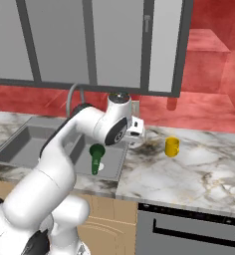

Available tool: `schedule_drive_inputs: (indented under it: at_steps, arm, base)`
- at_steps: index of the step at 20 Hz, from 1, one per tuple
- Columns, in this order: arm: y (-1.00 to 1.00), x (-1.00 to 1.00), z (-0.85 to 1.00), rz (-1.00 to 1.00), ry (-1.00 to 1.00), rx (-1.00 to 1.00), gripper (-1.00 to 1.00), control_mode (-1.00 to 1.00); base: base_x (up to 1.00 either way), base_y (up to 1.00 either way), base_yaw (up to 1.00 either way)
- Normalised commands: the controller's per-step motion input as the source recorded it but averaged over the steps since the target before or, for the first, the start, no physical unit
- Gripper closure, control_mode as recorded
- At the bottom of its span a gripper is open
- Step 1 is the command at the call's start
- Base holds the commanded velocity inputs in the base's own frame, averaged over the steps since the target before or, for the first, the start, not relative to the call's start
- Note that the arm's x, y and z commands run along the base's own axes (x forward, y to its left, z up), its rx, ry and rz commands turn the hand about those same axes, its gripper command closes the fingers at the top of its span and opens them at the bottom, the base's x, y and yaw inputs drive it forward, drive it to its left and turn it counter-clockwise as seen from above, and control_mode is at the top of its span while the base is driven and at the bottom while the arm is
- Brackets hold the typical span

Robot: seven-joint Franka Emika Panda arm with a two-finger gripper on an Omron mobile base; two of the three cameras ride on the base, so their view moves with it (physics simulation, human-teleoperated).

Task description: Move any existing items from the left basin to the right basin for drying. Then move the mug from the counter to the left basin of the sink for washing.

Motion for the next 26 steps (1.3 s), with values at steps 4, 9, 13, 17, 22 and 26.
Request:
schedule_drive_inputs:
  at_steps: [4, 9, 13, 17, 22, 26]
  arm:
    - [-1.0, 0.03, 0.0, -0.12, 0.02, 0.0, -1.0, -1.0]
    - [-0.96, 0.25, 0.0, -0.2, 0.18, 0.0, -1.0, -1.0]
    - [-0.82, 0.35, -0.19, -0.08, 0.2, 0.0, -1.0, -1.0]
    - [-0.69, 0.61, -0.06, 0.0, 0.12, 0.0, -1.0, -1.0]
    - [-0.31, 0.29, -0.23, 0.0, 0.01, 0.02, -1.0, -1.0]
    - [-0.05, 0.14, -0.41, 0.06, 0.0, 0.08, -1.0, -1.0]
  base:
    - [0.0, 0.0, 0.0]
    - [0.0, 0.0, 0.0]
    - [0.0, 0.0, 0.0]
    - [0.0, 0.0, 0.0]
    - [0.0, 0.0, 0.0]
    - [0.0, 0.0, 0.0]
